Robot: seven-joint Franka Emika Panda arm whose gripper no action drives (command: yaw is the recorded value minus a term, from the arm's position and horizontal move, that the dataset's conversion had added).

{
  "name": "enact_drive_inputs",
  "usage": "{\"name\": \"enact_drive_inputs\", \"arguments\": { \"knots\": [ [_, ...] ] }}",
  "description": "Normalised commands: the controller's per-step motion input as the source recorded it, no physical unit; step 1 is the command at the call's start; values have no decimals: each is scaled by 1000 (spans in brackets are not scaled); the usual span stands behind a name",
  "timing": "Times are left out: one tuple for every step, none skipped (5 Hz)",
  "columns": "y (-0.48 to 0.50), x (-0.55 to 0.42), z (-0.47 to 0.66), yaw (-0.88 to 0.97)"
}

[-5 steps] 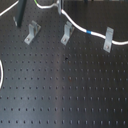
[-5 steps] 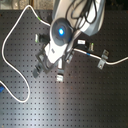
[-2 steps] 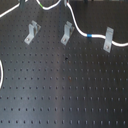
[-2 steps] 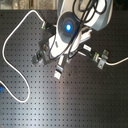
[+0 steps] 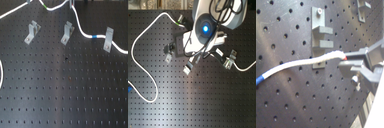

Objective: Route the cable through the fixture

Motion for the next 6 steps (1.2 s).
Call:
{"name": "enact_drive_inputs", "arguments": {
  "knots": [
    [-73,193,200,734],
    [49,192,156,674],
    [175,10,2,757],
    [180,27,1,737],
    [-27,-8,152,751],
    [-16,-150,0,469]
  ]
}}
